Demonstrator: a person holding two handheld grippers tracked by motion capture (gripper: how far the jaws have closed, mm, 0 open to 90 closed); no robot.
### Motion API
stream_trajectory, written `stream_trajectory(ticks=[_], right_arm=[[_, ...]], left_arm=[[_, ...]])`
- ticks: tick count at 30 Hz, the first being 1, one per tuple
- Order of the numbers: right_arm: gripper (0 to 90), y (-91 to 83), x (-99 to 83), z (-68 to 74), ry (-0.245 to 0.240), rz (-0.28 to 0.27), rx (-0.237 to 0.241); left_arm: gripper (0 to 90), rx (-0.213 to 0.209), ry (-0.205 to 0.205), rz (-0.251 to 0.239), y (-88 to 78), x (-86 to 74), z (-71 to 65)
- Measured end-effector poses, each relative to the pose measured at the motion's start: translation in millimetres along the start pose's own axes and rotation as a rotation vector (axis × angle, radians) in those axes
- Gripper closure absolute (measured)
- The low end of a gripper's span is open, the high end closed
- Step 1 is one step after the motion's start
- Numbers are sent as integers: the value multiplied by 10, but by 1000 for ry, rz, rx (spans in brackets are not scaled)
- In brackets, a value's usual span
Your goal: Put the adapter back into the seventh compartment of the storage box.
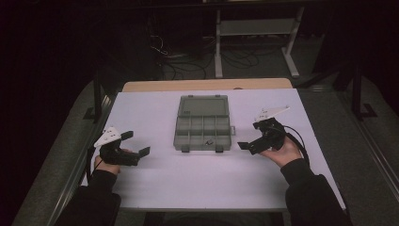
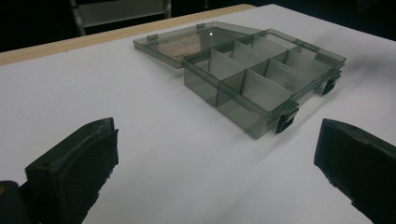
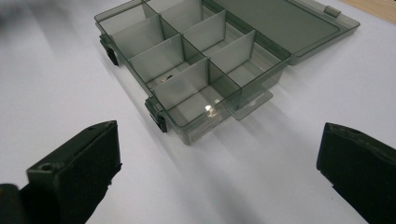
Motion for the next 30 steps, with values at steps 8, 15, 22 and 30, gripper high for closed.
stream_trajectory(ticks=[8,15,22,30], right_arm=[[0,-66,-110,-35,29,-20,-6],[0,-109,-162,-23,36,-31,-13],[0,-168,-249,-7,47,-46,-25],[0,-255,-367,9,57,-84,-49]], left_arm=[[0,0,1,0,-1,0,0],[0,0,2,-2,-2,1,-2],[0,0,3,0,-3,0,-3],[0,0,3,1,-5,-1,-4]])
Point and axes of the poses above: each handheld gripper's, and its own axes: y roughly forward along the jaws, x roughly out of its top, z roughly to its left, the point moved 2 cm from there along y, roughly forward along the jaws, and after that the axes turned 5 degrees about -y, right-handed, at the moved point
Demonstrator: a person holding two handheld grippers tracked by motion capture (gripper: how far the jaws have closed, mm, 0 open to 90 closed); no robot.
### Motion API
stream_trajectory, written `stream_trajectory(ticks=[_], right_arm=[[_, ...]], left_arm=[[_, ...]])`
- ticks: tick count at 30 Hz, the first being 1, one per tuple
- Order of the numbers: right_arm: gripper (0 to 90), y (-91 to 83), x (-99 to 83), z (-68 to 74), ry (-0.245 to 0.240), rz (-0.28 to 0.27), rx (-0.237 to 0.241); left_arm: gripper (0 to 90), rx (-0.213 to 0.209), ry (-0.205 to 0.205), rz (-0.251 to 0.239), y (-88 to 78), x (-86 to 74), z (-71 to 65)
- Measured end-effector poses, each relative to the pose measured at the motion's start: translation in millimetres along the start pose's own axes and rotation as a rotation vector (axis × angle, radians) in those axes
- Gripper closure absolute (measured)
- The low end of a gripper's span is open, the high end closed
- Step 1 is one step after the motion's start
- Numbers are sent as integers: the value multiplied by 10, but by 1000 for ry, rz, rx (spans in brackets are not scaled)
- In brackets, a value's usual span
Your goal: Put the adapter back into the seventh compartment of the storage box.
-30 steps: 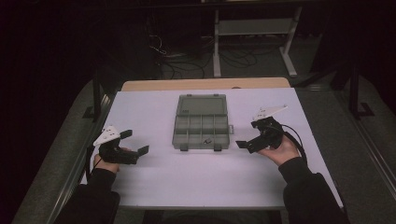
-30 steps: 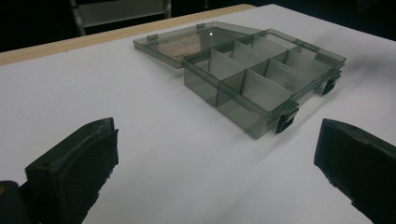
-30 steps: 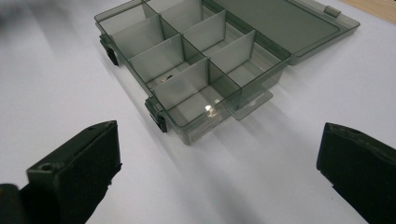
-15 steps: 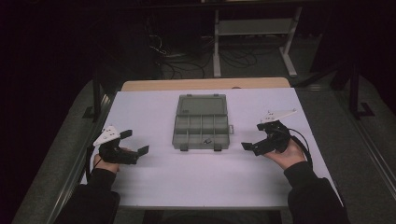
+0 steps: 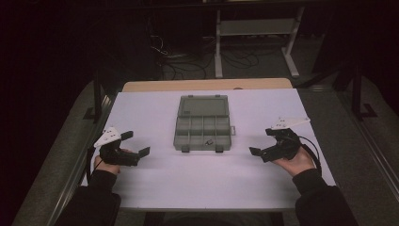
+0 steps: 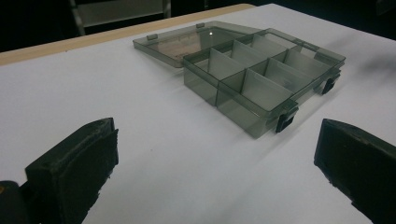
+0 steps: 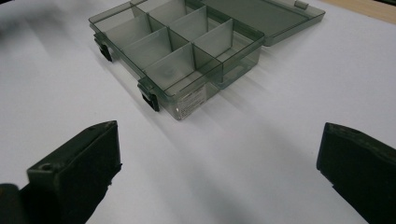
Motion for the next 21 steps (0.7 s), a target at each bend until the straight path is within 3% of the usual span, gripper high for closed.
stream_trajectory(ticks=[12,21], right_arm=[[0,-157,-173,-42,30,-41,-28],[0,-202,-273,-39,34,-41,-42]], left_arm=[[0,-4,3,6,4,-4,-2],[0,-4,2,5,0,-2,-6]])
Point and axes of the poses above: each handheld gripper's, and its own axes: y roughly forward along the jaws, x roughly out of its top, z roughly to its left, the point moved 2 cm from there along y, roughly forward along the jaws, and after that the axes turned 5 degrees about -y, right-handed, at the moved point
